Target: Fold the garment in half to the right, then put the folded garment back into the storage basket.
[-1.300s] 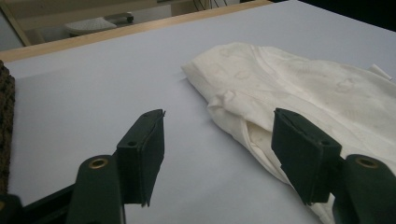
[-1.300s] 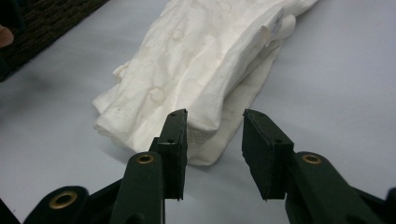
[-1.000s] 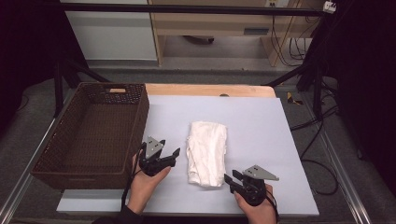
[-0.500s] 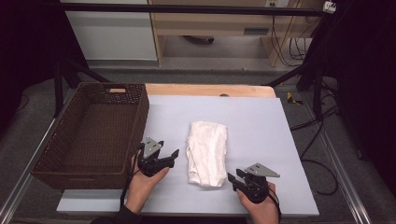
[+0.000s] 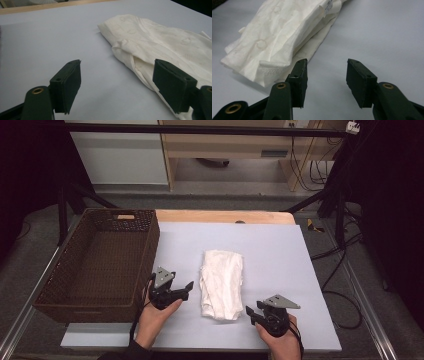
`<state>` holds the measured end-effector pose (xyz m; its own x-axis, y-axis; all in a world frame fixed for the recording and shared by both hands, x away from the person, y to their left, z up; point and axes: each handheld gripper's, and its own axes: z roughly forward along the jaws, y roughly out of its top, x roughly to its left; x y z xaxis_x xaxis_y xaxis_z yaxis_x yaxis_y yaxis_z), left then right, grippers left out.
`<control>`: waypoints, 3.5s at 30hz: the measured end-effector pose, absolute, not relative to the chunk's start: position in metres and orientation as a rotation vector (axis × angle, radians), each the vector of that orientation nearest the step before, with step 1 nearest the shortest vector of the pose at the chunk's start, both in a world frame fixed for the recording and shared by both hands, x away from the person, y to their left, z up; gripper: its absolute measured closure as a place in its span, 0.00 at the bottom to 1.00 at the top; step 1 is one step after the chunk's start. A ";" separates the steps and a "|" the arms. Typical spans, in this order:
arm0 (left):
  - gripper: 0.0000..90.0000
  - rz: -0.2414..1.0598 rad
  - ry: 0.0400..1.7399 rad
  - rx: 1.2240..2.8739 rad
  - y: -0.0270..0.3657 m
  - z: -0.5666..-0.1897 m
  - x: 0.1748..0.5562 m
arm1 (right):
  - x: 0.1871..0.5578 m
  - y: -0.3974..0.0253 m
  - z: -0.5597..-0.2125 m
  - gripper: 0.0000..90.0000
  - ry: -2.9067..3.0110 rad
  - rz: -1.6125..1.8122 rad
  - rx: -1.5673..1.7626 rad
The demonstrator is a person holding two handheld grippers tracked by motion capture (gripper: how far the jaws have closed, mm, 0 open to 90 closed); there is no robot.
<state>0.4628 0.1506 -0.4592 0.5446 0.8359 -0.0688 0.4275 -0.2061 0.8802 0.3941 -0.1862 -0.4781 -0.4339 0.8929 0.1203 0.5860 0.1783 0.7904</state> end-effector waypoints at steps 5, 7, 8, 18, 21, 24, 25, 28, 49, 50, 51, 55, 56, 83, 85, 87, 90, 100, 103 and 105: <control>0.23 0.530 1.044 1.841 0.150 -0.460 0.463 | 0.393 -0.181 -0.480 0.45 2.153 1.098 1.339; 0.22 0.515 1.058 1.842 0.151 -0.461 0.464 | 0.394 -0.178 -0.482 0.42 2.193 1.091 1.324; 0.21 0.508 1.068 1.840 0.151 -0.461 0.464 | 0.393 -0.177 -0.482 0.40 2.208 1.094 1.310; 0.16 0.507 1.086 1.844 0.153 -0.459 0.465 | 0.391 -0.167 -0.484 0.21 2.331 1.065 1.226; 0.15 0.519 1.080 1.838 0.153 -0.453 0.466 | 0.391 -0.164 -0.484 0.16 2.357 1.050 1.192; 0.14 0.550 1.070 1.841 0.152 -0.447 0.466 | 0.393 -0.161 -0.483 0.14 2.376 1.048 1.164; 0.14 0.559 1.065 1.848 0.152 -0.445 0.466 | 0.395 -0.161 -0.483 0.14 2.385 1.043 1.148; 0.13 0.546 1.054 1.853 0.150 -0.440 0.466 | 0.399 -0.158 -0.483 0.14 2.407 1.047 1.121; 0.13 0.545 1.042 1.950 0.111 -0.415 0.518 | 0.414 -0.158 -0.482 0.15 2.437 1.043 1.026; 0.13 0.539 1.044 1.958 0.110 -0.415 0.521 | 0.414 -0.159 -0.482 0.15 2.435 1.046 1.029; 0.13 0.536 1.044 1.964 0.108 -0.415 0.524 | 0.414 -0.159 -0.483 0.15 2.435 1.045 1.028; 0.13 0.501 1.047 1.982 0.104 -0.416 0.529 | 0.414 -0.158 -0.484 0.15 2.436 1.036 1.030; 0.13 0.500 1.042 1.991 0.103 -0.416 0.530 | 0.413 -0.157 -0.484 0.16 2.441 1.034 1.031; 0.20 0.474 1.123 2.013 0.085 -0.442 0.568 | 0.413 -0.154 -0.486 0.16 2.444 1.032 1.024; 0.21 0.455 1.119 2.011 0.085 -0.446 0.571 | 0.413 -0.155 -0.486 0.16 2.445 1.031 1.025; 0.22 0.416 1.122 2.010 0.083 -0.449 0.572 | 0.413 -0.155 -0.486 0.16 2.445 1.031 1.025; 0.24 0.381 1.110 2.024 0.077 -0.452 0.571 | 0.413 -0.154 -0.486 0.16 2.446 1.032 1.026; 0.38 0.347 1.122 2.045 0.069 -0.467 0.575 | 0.412 -0.154 -0.486 0.16 2.442 1.035 1.021; 0.41 0.363 1.120 2.072 0.066 -0.471 0.574 | 0.412 -0.154 -0.486 0.16 2.444 1.037 1.021; 0.41 0.358 1.125 2.083 0.066 -0.473 0.574 | 0.412 -0.154 -0.486 0.16 2.444 1.037 1.021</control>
